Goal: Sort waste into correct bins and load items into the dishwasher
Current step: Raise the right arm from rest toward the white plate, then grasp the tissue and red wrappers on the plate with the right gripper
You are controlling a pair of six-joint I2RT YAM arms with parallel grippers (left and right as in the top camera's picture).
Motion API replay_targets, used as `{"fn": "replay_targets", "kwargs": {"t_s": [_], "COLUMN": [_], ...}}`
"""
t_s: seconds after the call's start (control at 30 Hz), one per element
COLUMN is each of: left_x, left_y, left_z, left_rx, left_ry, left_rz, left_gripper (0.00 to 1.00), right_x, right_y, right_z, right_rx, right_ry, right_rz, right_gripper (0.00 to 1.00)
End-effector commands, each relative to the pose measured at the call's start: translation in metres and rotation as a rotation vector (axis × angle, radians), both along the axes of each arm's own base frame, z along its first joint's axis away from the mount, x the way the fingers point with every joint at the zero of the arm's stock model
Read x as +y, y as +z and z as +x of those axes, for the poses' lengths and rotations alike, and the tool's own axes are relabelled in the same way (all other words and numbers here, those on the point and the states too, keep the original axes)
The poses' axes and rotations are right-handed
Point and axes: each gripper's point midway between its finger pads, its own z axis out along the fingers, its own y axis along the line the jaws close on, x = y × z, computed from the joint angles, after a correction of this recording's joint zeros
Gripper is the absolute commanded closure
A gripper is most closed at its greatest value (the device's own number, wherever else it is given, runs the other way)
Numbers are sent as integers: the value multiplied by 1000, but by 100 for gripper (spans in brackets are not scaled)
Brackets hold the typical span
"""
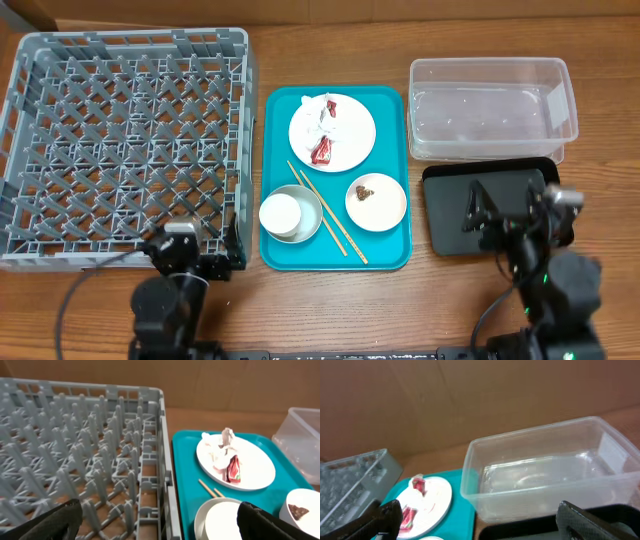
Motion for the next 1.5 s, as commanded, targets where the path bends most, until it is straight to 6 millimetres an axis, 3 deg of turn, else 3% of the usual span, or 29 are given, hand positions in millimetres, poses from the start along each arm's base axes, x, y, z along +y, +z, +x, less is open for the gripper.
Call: {"fn": "replay_targets", "kwargs": {"t_s": [0.0, 0.07, 0.1, 0.37, 0.47, 0.67, 0.87, 1.1, 1.2, 1.3, 1.4, 1.47], "left_x": [4, 4, 4, 7, 6, 6, 7, 7, 7, 7, 7, 7], "left_y": [26, 30, 32, 28, 22, 13, 13, 13, 13, 13, 13, 13], "left_z": [6, 11, 17, 27, 29, 27, 27, 28, 27, 27, 27, 27], "left_rx": [48, 126, 228, 511, 564, 608, 606, 605, 607, 608, 608, 609], "left_ry": [20, 14, 12, 24, 22, 22, 22, 22, 22, 22, 22, 22], "left_rz": [18, 35, 39, 57, 59, 60, 60, 60, 60, 60, 61, 60], "left_gripper": [0, 0, 0, 0, 0, 0, 0, 0, 0, 0, 0, 0], "right_x": [13, 20, 28, 33, 49, 68, 97, 156, 183, 216, 235, 247], "right_y": [22, 26, 28, 13, 8, 19, 26, 19, 6, -24, -62, -99], "right_z": [19, 31, 47, 87, 98, 118, 121, 147, 169, 190, 198, 201], "right_rx": [73, 153, 273, 579, 583, 495, 451, 466, 480, 504, 547, 602], "right_ry": [59, 92, 124, 131, 205, 281, 320, 392, 406, 444, 449, 430], "right_rz": [12, 13, 9, -26, 17, 36, -12, -119, -150, -166, -188, -205], "right_gripper": [0, 0, 0, 0, 0, 0, 1, 1, 0, 0, 0, 0]}}
